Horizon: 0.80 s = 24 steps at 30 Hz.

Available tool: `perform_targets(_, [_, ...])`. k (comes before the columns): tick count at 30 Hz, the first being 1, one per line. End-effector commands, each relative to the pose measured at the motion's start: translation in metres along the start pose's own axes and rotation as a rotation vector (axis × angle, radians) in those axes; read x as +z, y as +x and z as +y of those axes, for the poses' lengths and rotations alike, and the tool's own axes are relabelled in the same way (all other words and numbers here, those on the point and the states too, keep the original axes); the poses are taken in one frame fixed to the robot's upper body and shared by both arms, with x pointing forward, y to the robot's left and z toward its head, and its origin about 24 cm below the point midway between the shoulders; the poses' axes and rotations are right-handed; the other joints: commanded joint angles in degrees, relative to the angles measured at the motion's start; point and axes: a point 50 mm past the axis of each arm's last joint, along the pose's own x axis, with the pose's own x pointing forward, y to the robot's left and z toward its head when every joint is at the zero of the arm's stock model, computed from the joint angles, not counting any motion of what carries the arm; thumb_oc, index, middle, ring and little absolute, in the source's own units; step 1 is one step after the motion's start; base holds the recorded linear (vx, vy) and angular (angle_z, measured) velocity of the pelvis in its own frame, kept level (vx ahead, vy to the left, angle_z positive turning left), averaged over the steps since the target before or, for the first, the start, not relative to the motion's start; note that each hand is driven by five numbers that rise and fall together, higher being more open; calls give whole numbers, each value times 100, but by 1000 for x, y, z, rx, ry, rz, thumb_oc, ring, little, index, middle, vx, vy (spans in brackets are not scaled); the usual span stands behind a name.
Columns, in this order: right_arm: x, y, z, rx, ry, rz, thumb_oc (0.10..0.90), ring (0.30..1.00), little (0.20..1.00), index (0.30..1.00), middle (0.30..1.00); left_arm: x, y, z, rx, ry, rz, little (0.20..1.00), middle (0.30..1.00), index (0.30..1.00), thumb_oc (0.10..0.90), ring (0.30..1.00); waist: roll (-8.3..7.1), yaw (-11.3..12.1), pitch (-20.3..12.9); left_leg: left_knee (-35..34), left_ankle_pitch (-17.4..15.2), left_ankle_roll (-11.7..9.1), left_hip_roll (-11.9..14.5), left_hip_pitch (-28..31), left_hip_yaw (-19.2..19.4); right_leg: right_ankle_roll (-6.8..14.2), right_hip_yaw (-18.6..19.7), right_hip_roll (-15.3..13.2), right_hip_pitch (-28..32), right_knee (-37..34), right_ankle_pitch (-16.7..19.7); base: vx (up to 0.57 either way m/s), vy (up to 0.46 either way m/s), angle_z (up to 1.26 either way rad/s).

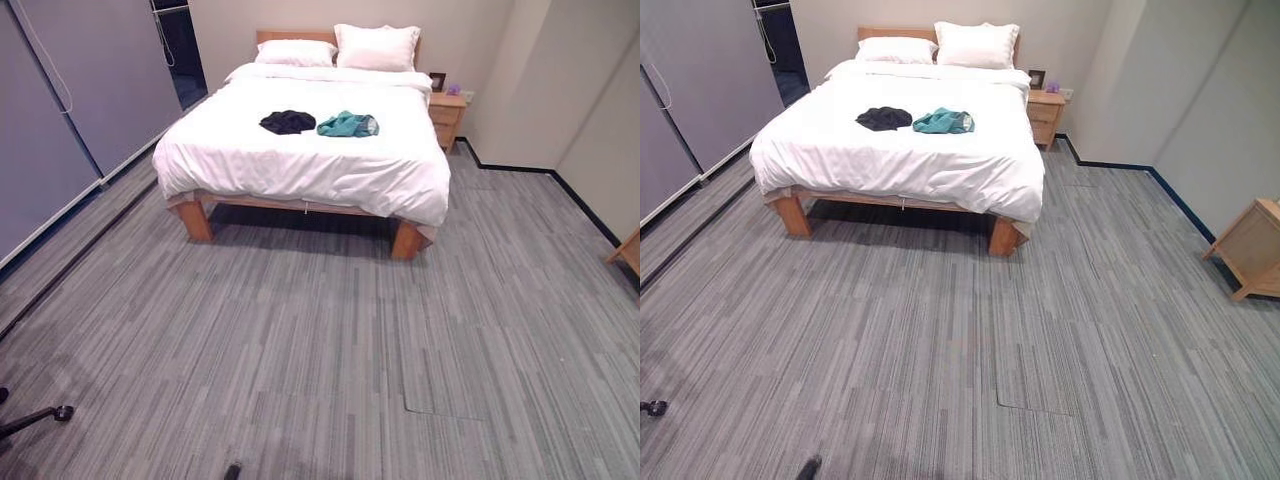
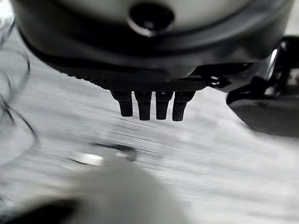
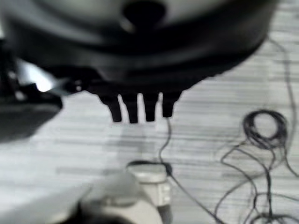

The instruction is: Pick up bed clothes into laundry basket.

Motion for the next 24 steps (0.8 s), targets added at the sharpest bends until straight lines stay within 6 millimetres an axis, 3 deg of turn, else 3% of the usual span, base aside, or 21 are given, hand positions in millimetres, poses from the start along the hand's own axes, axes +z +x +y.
perform_targets(1, [10, 0, 0, -8, 26, -18, 800, 900, 900, 900, 900, 20, 3, -20, -49, -33, -57, 900, 900, 900, 800, 900, -139, -21, 119, -842, 191, -84, 6, 360, -772, 511, 319, -239, 627, -1536, 1081, 19, 20, -5])
perform_targets(7, [16, 0, 2, -1, 9, -35, 800, 900, 900, 900, 900, 0, 2, -14, -40, -30, 15, 900, 900, 900, 800, 900, -181, 28, 89, -842, 154, -70, -7, 445, -786, 509, 318, -262, 709, -1536, 1058, 14, 7, -2])
perform_targets(11, [28, 0, 1, 0, 34, -73, 800, 900, 900, 900, 900, 3, 1, -7, -17, -70, 1, 900, 900, 900, 800, 900, -228, 74, 38, -842, 129, -75, -15, 471, -812, 516, 271, -281, 749, -1536, 1028, 31, 9, 7])
perform_targets(13, [49, -2, -4, -19, 131, -152, 800, 900, 900, 900, 900, 24, 2, -3, 3, -106, -81, 900, 900, 900, 800, 900, -233, 85, 24, -842, 127, -87, -6, 468, -826, 526, 262, -287, 741, -1536, 1022, 0, 0, 0])
perform_targets(15, [82, -7, -12, -27, 271, -290, 800, 900, 900, 900, 900, 53, 1, 0, 19, -164, -198, 900, 900, 900, 800, 900, -226, 87, 11, -842, 180, -103, -11, 403, -840, 534, 254, -294, 679, -1536, 1066, -25, 7, 0])
perform_targets(16, [122, -20, -20, -33, 324, -469, 800, 900, 900, 900, 900, 85, -4, 4, 25, -208, -322, 900, 900, 900, 800, 900, -206, 72, 33, -842, 199, -117, 0, 380, -833, 541, 247, -289, 656, -1536, 1074, -50, 11, -1])
perform_targets(17, [122, -20, -20, -33, 324, -469, 800, 900, 900, 900, 900, 85, -4, 4, 25, -208, -322, 900, 900, 900, 800, 900, -205, 72, 34, -842, 199, -117, 0, 382, -833, 541, 247, -289, 659, -1536, 1073, -31, 11, 0])
perform_targets(19, [168, -44, -27, -10, 382, -684, 800, 900, 900, 900, 900, 115, -12, 8, 26, -198, -434, 900, 900, 900, 800, 900, -179, 39, 45, -842, 211, -123, 7, 361, -815, 553, 259, -287, 636, -1536, 1085, 0, 0, 0])
perform_targets(21, [201, -69, -33, 4, 392, -848, 800, 900, 900, 900, 900, 151, -24, 4, -6, -169, -560, 900, 900, 900, 800, 900, -139, 2, 56, -842, 220, -124, 6, 355, -798, 562, 275, -283, 624, -1536, 1104, 0, 0, 0])
perform_targets(24, [227, -95, -36, 79, 456, -997, 800, 900, 900, 900, 900, 195, -49, -4, -66, -130, -737, 900, 900, 900, 800, 900, -93, -14, 83, -842, 239, -124, 2, 348, -782, 580, 263, -292, 622, -1536, 1132, 0, 0, 0])
